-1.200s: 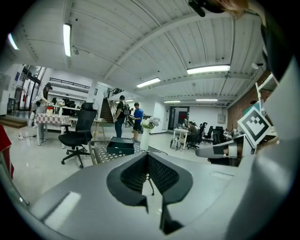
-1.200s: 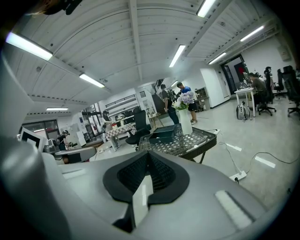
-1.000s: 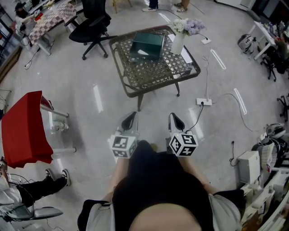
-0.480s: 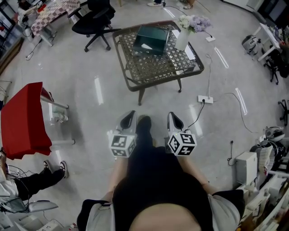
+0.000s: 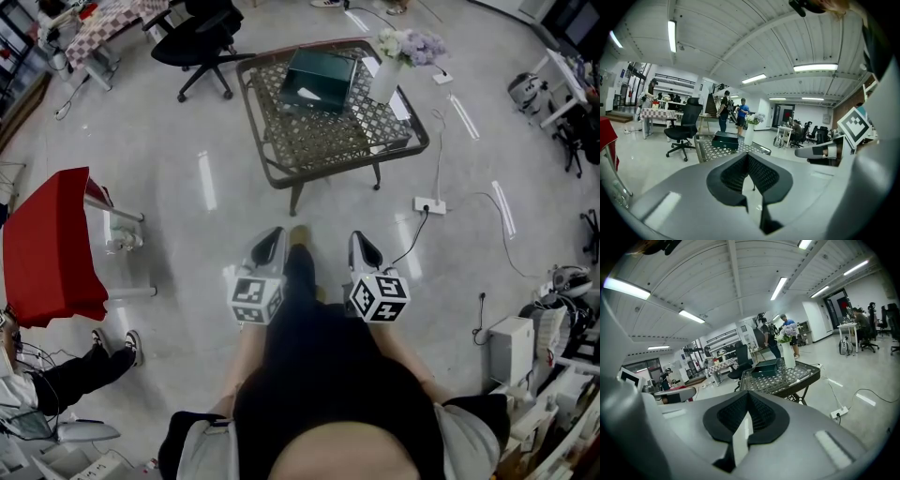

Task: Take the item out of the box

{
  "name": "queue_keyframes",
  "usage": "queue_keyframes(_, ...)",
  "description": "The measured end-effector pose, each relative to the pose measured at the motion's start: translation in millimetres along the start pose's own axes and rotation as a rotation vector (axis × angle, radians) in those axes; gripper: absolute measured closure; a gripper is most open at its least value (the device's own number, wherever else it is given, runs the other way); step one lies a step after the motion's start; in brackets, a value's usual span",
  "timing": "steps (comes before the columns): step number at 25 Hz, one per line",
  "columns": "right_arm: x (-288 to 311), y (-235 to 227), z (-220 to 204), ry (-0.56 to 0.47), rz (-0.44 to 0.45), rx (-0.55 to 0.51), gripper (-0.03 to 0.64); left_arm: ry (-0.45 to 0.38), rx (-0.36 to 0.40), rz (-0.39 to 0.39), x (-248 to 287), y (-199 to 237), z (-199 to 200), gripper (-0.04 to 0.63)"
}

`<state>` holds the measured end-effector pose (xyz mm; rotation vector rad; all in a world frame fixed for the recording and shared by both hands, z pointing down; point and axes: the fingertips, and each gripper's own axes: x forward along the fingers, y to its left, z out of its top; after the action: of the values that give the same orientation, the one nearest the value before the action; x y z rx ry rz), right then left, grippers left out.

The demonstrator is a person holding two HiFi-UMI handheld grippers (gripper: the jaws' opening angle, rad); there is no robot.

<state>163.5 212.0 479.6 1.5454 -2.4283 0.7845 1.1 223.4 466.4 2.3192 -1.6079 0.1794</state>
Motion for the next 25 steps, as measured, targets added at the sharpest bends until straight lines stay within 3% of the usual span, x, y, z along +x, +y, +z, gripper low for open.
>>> queue_keyframes(25, 101, -12, 56, 0.007, -0.022, 0.023, 0.617, 0.025, 0.012, -0.03, 97, 61, 38, 0.586)
